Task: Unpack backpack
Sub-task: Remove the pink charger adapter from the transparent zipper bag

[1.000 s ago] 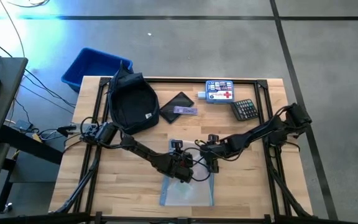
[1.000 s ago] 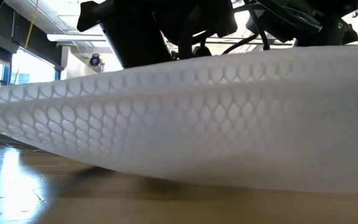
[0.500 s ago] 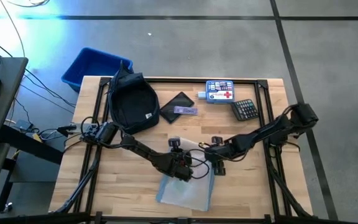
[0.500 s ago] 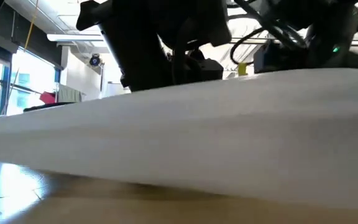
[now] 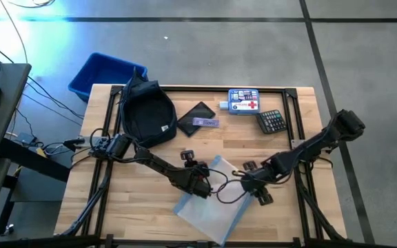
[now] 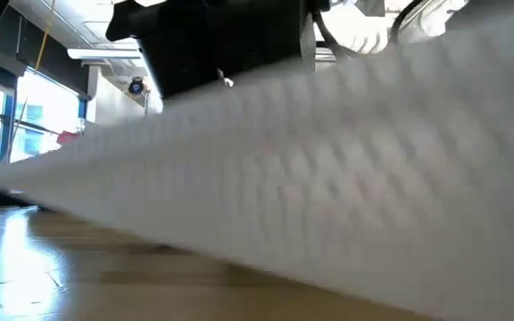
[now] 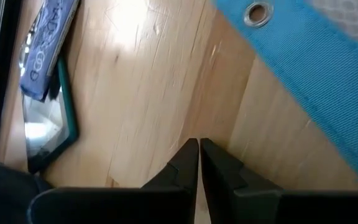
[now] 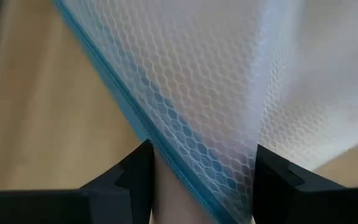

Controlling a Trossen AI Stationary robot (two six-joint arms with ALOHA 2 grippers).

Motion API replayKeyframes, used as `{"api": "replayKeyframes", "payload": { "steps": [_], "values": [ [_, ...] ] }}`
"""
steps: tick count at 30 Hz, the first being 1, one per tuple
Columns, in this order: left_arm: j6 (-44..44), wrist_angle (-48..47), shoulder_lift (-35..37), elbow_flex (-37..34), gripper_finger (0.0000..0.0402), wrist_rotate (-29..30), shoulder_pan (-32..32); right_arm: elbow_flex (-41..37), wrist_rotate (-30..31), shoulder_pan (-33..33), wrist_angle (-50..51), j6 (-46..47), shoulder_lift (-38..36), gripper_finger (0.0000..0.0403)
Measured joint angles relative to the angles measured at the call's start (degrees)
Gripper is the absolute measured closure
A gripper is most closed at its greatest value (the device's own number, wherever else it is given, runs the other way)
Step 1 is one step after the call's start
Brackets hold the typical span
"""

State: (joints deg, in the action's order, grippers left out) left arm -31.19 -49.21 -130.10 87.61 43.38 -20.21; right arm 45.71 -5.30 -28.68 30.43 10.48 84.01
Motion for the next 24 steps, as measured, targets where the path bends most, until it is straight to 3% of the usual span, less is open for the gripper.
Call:
{"api": "replayKeyframes", "payload": {
  "steps": [7,15,21,24],
  "values": [
    [-0.31,-3.36,-0.64,5.24,0.0401,0.25,-1.22,0.05,10.58,1.29,-6.59,-6.09,1.41,0.0232],
    [-1.17,0.04,-0.46,9.41,0.0401,1.7,-2.36,0.2,7.63,5.61,-16.01,-10.99,6.18,0.0232],
    [-3.27,4.61,-0.81,3.67,0.0401,1.92,0.2,0.2,5.25,7.61,-16.35,-8.74,9.84,0.0231],
    [-6.09,3.96,-0.39,0.86,0.0401,1.84,1.47,0.28,5.58,8.24,-16.61,-7.43,10.27,0.0167]
  ]
}}
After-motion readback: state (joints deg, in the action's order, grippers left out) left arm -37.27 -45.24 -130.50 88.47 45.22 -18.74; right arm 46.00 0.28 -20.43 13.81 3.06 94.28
